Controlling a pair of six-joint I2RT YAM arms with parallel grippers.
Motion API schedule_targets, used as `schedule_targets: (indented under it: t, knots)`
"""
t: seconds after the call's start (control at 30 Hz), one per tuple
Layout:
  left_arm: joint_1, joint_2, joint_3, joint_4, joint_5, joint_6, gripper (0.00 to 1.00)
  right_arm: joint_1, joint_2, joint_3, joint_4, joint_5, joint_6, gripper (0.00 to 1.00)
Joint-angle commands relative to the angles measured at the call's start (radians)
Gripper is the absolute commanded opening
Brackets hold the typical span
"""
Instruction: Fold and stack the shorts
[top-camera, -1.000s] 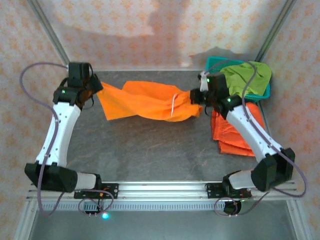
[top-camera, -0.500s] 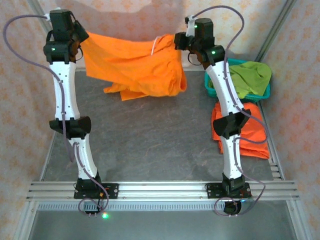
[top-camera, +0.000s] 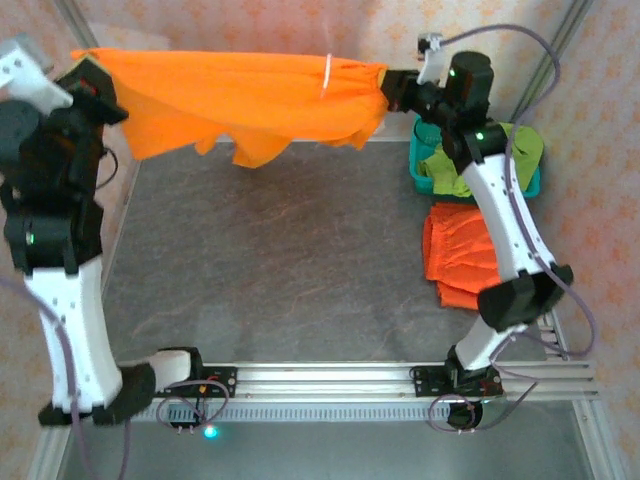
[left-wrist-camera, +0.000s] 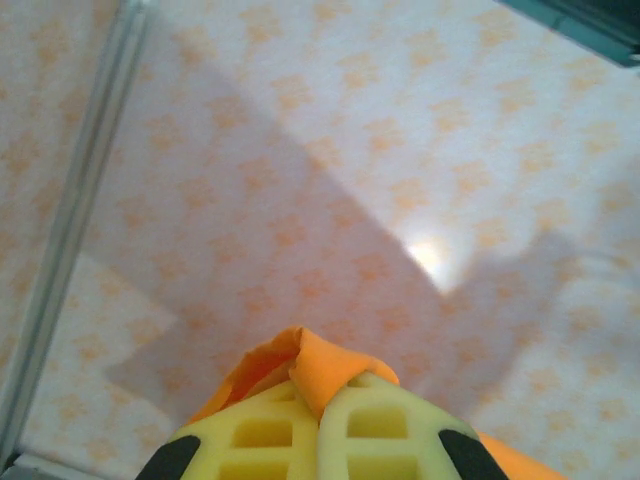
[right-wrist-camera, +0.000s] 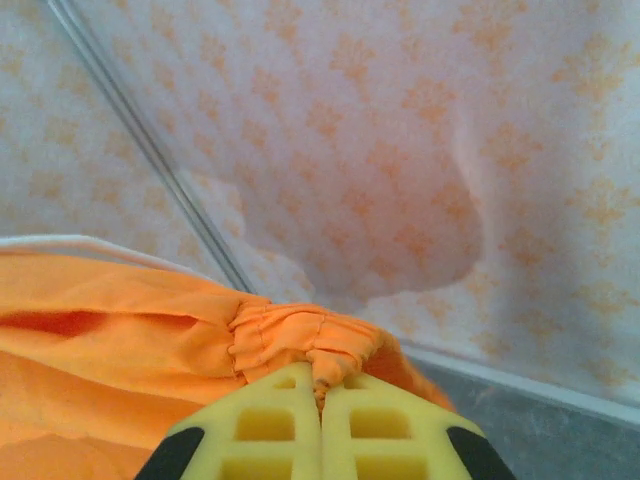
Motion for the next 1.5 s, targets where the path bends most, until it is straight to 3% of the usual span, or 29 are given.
schedule_targets:
  t: [0.0,0.23,0.37,0.47,0.6,0.77,0.87,1.0,1.1,1.17,1.23,1.4,1.47]
  knots:
    - [-0.063,-0.053,-0.278,0.113,0.016,0.089,0.0,-0.038,-0.087,-0.235,0.142,0.002,-0.034,0.0]
    - [-0.211,-0.226,-0.737,0.056,-0.143,0.046,0.0,-0.013,-0.245,-0.656,0.122,-0.033,-0.029,0.0]
    - [-0.218,-0.187,-0.78,-0.016,-0.225,-0.008,0.0,0.013,-0.237,-0.71,0.071,0.021,-0.026,0.0]
    - [-0.217,-0.079,-0.713,-0.058,-0.262,-0.009,0.0,0.02,-0.169,-0.631,0.019,0.096,-0.01,0.0]
    - [-0.201,0.17,-0.503,-0.152,-0.298,-0.017,0.0,0.02,0.024,-0.399,-0.091,0.156,0.009,0.0]
    - [-0.136,0.504,-0.147,-0.198,-0.198,-0.025,0.0,0.02,0.324,0.04,-0.22,0.18,0.02,0.0]
    - [-0.083,0.714,0.2,-0.299,-0.179,-0.039,0.0,0.02,0.5,0.374,-0.298,0.18,0.051,0.0]
    - [-0.026,0.973,0.813,-0.486,-0.125,-0.077,0.0,0.02,0.678,0.843,-0.397,0.107,0.095,0.0]
    - [-0.023,1.004,1.118,-0.492,-0.137,-0.061,0.0,0.01,0.661,0.965,-0.327,0.056,0.125,0.0]
    - [-0.024,0.909,1.082,-0.425,-0.145,-0.043,0.0,-0.002,0.59,0.923,-0.239,0.006,0.134,0.0]
    - [-0.027,0.753,0.918,-0.335,-0.137,-0.014,0.0,-0.011,0.5,0.823,-0.159,-0.037,0.116,0.0]
    - [-0.06,0.269,0.129,0.128,-0.136,0.08,0.0,-0.021,0.224,0.315,0.077,-0.024,-0.05,0.0]
    - [-0.07,0.134,-0.12,0.236,-0.138,0.093,0.0,-0.036,0.147,0.099,0.185,-0.025,-0.079,0.02]
